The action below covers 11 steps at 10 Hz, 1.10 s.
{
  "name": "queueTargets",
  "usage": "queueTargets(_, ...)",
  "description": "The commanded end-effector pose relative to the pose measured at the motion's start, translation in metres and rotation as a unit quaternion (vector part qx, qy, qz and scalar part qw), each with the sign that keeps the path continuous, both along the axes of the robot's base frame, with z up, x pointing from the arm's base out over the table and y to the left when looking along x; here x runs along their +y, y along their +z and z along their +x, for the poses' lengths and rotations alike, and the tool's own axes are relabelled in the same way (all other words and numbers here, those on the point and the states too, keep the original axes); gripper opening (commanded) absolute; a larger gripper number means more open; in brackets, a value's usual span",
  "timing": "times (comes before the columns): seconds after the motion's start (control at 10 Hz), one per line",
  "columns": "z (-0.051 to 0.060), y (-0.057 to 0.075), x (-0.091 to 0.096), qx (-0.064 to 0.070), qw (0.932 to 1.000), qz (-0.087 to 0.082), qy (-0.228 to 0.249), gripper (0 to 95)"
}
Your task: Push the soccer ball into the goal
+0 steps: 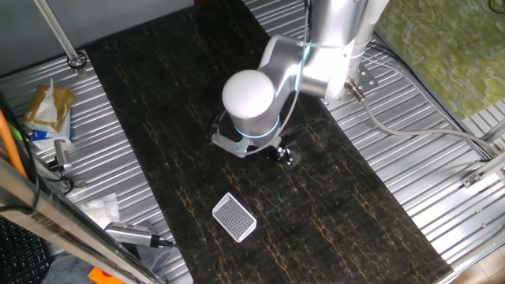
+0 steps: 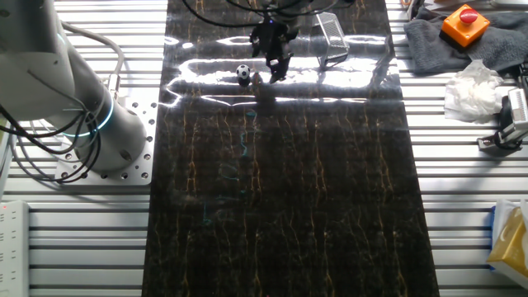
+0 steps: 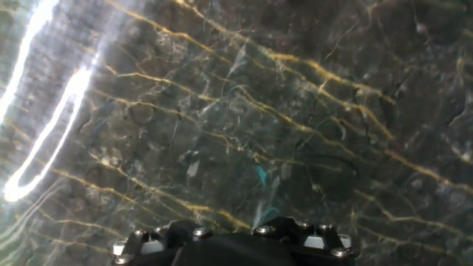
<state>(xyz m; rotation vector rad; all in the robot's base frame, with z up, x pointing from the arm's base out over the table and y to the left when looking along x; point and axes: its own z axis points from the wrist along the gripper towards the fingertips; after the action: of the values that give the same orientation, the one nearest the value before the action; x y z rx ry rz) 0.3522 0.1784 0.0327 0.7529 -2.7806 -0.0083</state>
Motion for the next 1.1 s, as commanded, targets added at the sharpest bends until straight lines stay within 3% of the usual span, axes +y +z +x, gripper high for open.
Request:
queueTargets(0.1, -0.006, 0.002, -0.002, 0.022, 0.9996, -0.002, -0.016, 76.0)
queueTargets(0.3, -0.009, 0.002, -0.003, 0.044, 0.9986, -0.007, -0.029, 76.0)
queueTargets(0.4, -0.010, 0.002, -0.003, 0.047, 0.9983, -0.007, -0.032, 76.0)
queueTargets(1.1, -0.010, -0.008, -0.006, 0.039, 0.9985, 0.013, -0.035, 76.0)
